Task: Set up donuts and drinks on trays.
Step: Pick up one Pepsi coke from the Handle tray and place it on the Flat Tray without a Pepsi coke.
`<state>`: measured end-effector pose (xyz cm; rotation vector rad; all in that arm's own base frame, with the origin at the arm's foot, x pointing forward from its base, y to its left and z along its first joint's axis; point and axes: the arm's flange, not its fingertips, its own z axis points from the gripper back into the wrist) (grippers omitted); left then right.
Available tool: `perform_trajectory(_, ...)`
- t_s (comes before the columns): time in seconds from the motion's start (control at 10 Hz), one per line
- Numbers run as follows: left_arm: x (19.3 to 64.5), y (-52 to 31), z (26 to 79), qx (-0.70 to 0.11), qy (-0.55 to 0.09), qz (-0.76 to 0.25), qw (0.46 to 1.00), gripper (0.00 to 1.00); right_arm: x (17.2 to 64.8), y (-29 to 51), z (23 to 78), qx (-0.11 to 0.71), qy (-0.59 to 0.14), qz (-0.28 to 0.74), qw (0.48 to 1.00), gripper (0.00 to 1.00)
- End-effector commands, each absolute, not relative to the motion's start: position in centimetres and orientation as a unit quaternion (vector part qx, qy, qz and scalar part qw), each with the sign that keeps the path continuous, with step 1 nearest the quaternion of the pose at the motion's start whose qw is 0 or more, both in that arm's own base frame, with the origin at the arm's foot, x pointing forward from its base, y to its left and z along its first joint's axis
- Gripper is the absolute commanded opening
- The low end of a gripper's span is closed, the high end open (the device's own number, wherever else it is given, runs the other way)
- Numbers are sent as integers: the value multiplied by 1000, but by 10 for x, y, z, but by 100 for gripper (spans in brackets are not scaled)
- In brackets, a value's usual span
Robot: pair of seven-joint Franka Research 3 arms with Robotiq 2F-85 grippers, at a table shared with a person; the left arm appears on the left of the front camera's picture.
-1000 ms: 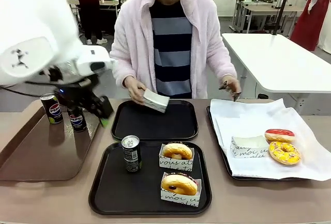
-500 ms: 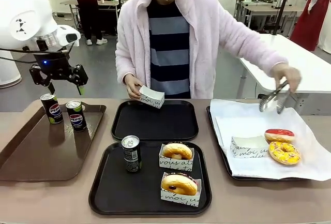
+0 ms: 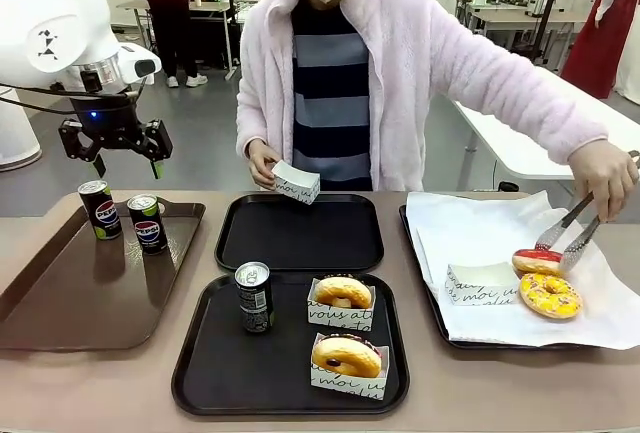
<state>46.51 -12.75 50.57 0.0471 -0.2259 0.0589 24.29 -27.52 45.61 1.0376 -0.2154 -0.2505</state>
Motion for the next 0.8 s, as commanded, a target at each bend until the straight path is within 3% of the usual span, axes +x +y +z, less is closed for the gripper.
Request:
perform_trajectory(0.0, 464, -125, 503, 15, -117, 21, 993, 100, 244, -277, 456, 503, -111, -112, 850, 100)
perform_trajectory(0.2, 465, -127, 506, 24, -113, 29, 993, 100, 244, -277, 456, 503, -111, -112, 850, 100)
perform_trajectory(0.7, 521, -106, 468, 10, -70, 25, 997, 100, 244, -277, 456, 503, -111, -112, 850, 100)
